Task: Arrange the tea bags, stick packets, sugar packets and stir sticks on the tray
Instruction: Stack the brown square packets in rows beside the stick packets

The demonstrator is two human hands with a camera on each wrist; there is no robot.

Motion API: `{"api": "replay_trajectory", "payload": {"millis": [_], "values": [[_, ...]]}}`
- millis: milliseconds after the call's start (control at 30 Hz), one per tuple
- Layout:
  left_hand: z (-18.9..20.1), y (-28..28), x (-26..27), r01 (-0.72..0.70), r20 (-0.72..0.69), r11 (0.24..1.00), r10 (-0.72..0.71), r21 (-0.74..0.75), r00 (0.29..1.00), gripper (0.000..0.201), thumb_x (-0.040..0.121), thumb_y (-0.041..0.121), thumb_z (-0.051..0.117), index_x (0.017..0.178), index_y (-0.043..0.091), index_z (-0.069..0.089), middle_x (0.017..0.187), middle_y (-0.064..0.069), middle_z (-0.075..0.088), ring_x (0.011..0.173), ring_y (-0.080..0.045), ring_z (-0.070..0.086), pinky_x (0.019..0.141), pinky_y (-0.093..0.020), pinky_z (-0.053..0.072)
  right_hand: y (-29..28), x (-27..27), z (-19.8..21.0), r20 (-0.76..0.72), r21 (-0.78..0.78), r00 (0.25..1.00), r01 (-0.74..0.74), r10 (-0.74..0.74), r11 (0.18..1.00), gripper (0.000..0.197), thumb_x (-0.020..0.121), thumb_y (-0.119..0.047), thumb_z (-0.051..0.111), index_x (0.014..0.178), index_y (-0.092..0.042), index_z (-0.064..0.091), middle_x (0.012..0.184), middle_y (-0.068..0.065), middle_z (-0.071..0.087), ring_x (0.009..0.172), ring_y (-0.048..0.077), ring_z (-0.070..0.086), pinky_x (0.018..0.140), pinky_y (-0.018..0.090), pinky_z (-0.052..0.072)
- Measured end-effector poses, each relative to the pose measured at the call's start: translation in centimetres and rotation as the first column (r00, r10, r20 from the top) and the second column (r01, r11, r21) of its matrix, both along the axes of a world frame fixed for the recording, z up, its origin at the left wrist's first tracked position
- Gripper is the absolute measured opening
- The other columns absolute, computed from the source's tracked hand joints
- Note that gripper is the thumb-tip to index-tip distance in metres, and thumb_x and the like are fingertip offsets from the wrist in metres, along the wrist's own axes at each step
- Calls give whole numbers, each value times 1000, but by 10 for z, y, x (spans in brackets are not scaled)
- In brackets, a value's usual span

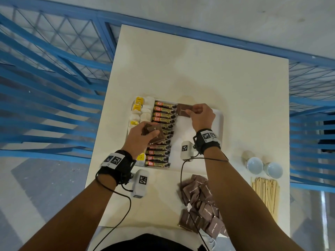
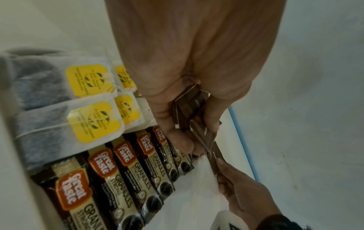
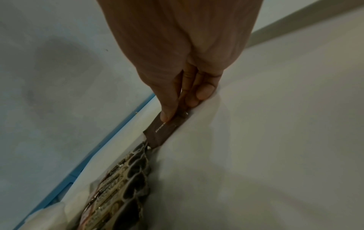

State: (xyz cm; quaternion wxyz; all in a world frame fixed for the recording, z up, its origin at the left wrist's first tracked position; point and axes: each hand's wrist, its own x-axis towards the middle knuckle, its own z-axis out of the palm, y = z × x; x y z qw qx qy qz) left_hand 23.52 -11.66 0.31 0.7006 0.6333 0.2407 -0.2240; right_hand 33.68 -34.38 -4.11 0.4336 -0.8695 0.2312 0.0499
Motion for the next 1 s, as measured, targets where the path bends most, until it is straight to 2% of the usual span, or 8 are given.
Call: {"api": "replay_trajectory", "payload": {"millis": [367, 500, 567, 667, 733, 800, 867, 1000], "values": [[-3, 0, -1, -14, -18, 1000, 14, -13, 1000, 27, 95, 2, 67, 122, 4, 62, 114, -19, 70, 85, -35, 76, 65, -36, 63, 1, -2, 2, 19, 23, 999, 48, -49, 999, 32, 77, -27, 86, 101, -15, 68, 80, -9, 69, 75, 4, 63, 64, 3, 42], [-3, 0, 0, 3, 8, 1000, -3, 18, 1000, 27, 94, 8, 71, 120, 8, 64, 115, -15, 70, 91, -34, 75, 68, -42, 64, 2, -11, 13, 72, 24, 993, 92, -94, 995, 19, 87, -23, 77, 101, -15, 68, 83, -7, 68, 73, -3, 59, 70, 4, 44], [-2, -2, 3, 0, 15, 1000, 0, 28, 1000, 27, 92, 10, 74, 117, 11, 65, 114, -12, 71, 94, -29, 75, 65, -39, 63, 7, -20, 21, 88, 20, 995, 35, -37, 999, 9, 90, -22, 72, 98, -19, 70, 85, -9, 69, 75, -1, 61, 76, 12, 49], [-1, -6, 7, -5, 32, 999, 4, 54, 999, 30, 89, 12, 78, 116, 10, 65, 108, -8, 72, 91, -26, 76, 64, -39, 64, 17, -36, 33, 49, 134, 975, -219, 215, 966, 7, 93, -26, 69, 98, -23, 72, 89, -11, 72, 82, 4, 66, 80, 20, 53], [0, -8, 8, -6, 53, 997, 3, 72, 999, 33, 86, 12, 80, 115, 8, 65, 105, -9, 72, 89, -26, 76, 64, -40, 64, 24, -44, 39, 6, 239, 924, -373, 382, 897, 10, 95, -33, 67, 101, -27, 71, 90, -9, 73, 82, 7, 68, 76, 22, 55], [1, -10, 8, -2, 70, 996, -4, 86, 998, 36, 84, 13, 83, 115, 8, 65, 103, -9, 73, 87, -24, 77, 62, -38, 63, 28, -50, 43, -15, 265, 873, -467, 488, 844, 9, 95, -35, 67, 99, -29, 72, 87, -10, 73, 78, 6, 69, 67, 18, 52], [2, -11, 7, 3, 77, 996, -10, 89, 997, 38, 82, 13, 85, 114, 8, 66, 103, -9, 74, 87, -23, 76, 61, -36, 63, 30, -54, 43, -3, 260, 860, -493, 511, 830, 8, 94, -29, 69, 97, -23, 74, 84, -9, 72, 73, 5, 68, 63, 14, 49], [0, -14, 3, 25, 62, 998, -29, 62, 998, 41, 79, 9, 86, 114, 7, 64, 105, -14, 72, 87, -29, 76, 66, -41, 64, 32, -56, 40, 6, 264, 903, -415, 429, 871, 6, 94, -22, 70, 95, -19, 75, 80, -7, 71, 69, 7, 65, 65, 18, 51]]}}
